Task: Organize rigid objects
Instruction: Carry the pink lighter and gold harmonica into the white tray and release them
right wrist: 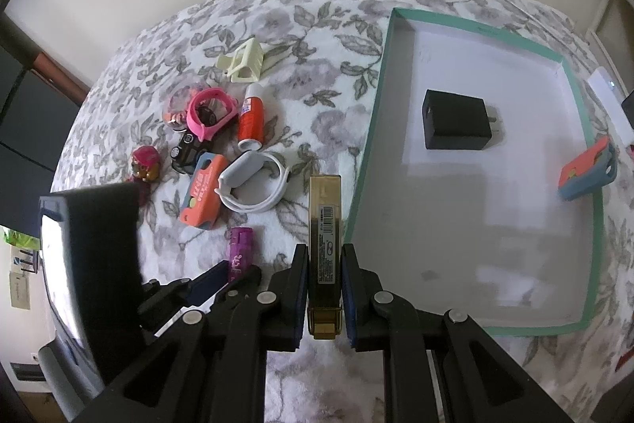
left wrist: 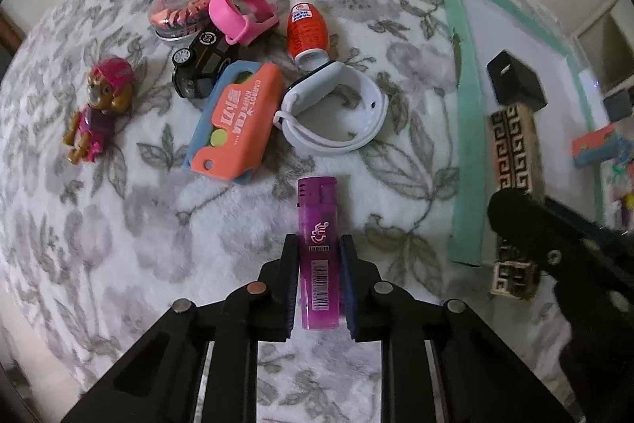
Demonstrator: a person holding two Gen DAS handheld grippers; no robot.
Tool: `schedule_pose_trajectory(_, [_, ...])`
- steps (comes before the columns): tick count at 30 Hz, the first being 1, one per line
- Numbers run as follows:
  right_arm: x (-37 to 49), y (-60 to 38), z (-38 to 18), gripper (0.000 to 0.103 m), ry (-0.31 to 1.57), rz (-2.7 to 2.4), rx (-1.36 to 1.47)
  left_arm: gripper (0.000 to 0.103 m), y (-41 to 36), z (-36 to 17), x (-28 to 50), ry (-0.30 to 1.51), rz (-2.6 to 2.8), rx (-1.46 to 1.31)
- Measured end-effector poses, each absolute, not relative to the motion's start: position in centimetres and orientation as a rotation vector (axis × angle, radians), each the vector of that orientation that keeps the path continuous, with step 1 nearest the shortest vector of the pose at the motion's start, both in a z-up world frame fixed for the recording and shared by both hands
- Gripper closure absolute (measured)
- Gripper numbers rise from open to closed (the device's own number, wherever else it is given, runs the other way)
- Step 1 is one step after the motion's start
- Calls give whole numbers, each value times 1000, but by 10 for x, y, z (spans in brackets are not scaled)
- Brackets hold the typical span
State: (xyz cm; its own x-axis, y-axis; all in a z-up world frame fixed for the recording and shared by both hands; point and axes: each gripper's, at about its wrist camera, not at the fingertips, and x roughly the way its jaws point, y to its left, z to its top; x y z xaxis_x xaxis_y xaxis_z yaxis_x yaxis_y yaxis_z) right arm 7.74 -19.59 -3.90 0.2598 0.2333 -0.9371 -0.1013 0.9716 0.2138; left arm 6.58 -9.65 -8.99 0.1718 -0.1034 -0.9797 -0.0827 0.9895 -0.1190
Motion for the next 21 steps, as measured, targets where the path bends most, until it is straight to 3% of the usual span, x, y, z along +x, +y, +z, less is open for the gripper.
schedule_pose_trajectory(9, [78,-224,-9,86,1202,183,153,83,-88,-35,69,1219,-143,-286])
schedule_pose_trajectory(21, [87,-314,-32,86,1283,-91,176,83,-190,-27,91,1193,-311,-125])
